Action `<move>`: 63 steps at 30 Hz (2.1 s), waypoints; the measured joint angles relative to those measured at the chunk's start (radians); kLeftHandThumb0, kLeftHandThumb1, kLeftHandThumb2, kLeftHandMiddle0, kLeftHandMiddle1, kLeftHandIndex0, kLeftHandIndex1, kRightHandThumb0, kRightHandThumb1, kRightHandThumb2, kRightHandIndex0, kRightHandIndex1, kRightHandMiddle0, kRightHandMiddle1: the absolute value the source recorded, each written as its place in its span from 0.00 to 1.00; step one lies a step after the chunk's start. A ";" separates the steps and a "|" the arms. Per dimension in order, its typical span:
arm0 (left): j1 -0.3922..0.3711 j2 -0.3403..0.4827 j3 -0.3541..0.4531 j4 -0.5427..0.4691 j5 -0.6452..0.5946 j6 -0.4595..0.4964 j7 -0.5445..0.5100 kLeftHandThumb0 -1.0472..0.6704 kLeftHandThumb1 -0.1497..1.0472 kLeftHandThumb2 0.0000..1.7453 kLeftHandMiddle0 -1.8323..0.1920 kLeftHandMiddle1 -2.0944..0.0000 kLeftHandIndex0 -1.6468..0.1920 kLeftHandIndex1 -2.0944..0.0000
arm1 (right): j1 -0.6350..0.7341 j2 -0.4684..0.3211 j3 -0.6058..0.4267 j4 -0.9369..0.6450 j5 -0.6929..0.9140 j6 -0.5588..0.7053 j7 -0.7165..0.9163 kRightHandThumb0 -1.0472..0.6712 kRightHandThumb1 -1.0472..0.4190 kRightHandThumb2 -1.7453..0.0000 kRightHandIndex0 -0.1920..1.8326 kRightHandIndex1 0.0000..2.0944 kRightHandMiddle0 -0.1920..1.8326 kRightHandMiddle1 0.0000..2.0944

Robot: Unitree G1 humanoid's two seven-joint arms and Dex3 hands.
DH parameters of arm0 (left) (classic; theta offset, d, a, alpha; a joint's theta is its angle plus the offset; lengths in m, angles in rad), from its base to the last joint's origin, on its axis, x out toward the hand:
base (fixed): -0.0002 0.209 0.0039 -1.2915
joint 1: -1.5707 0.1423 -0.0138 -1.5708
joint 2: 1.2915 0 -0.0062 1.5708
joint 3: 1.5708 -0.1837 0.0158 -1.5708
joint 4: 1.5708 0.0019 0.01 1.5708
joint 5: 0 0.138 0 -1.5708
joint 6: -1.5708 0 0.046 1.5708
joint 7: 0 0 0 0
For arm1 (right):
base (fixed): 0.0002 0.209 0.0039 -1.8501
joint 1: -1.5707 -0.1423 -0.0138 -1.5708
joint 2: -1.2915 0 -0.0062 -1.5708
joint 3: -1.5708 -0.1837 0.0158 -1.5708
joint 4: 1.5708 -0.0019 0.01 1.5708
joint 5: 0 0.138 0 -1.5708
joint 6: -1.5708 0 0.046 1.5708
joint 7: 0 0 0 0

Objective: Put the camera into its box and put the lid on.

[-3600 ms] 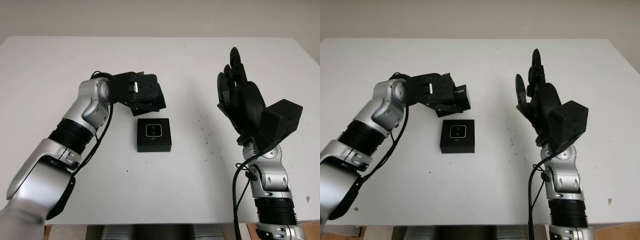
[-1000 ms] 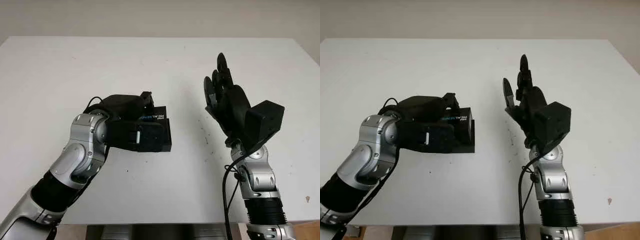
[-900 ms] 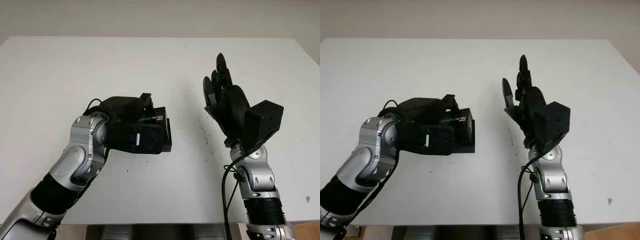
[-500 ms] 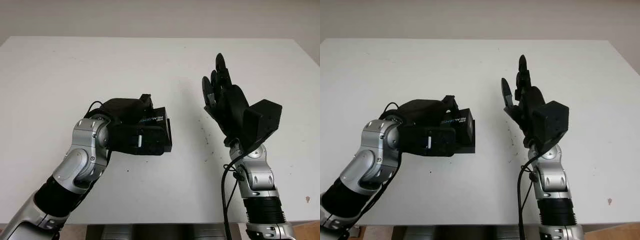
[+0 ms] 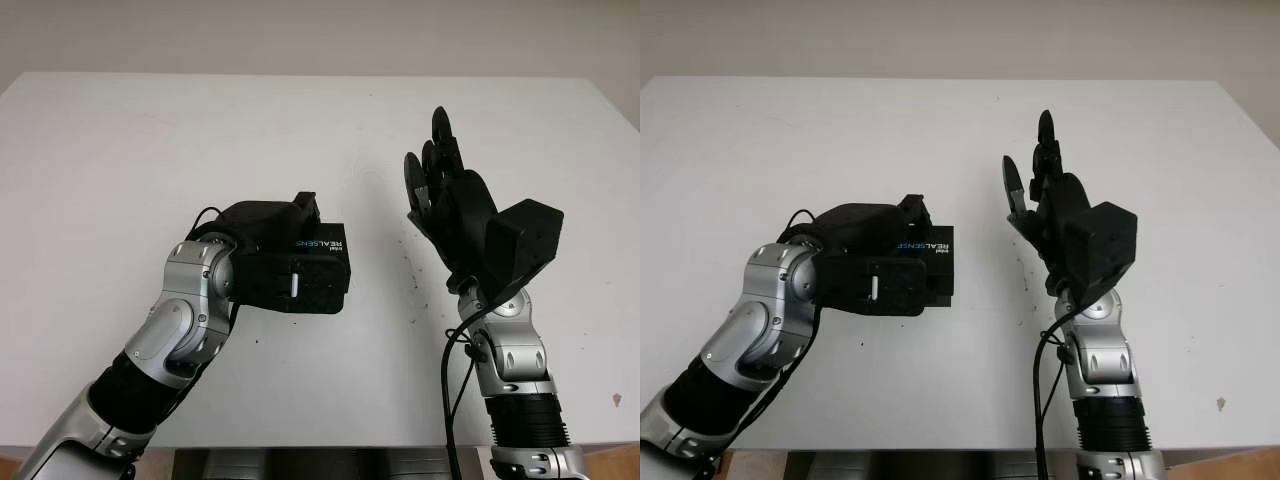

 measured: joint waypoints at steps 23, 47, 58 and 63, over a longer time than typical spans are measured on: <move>0.018 0.039 -0.022 -0.075 0.113 -0.076 -0.117 0.13 1.00 0.21 1.00 1.00 1.00 0.99 | 0.001 0.005 -0.008 0.000 0.009 -0.005 0.010 0.18 0.00 0.69 0.00 0.00 0.00 0.00; 0.104 -0.003 0.341 -0.259 -0.335 0.237 -0.205 0.10 1.00 0.33 1.00 1.00 1.00 1.00 | 0.002 -0.029 -0.018 -0.002 0.009 0.020 0.061 0.19 0.00 0.68 0.00 0.00 0.00 0.00; 0.028 -0.006 0.490 -0.194 -0.559 0.089 0.162 0.14 1.00 0.37 1.00 1.00 1.00 1.00 | 0.009 -0.051 -0.024 -0.008 0.018 0.041 0.082 0.21 0.00 0.67 0.00 0.00 0.00 0.00; 0.029 -0.088 0.583 -0.044 -0.693 -0.010 0.374 0.17 1.00 0.34 1.00 1.00 1.00 1.00 | 0.013 -0.051 -0.026 -0.028 0.021 0.052 0.080 0.20 0.00 0.67 0.00 0.00 0.00 0.00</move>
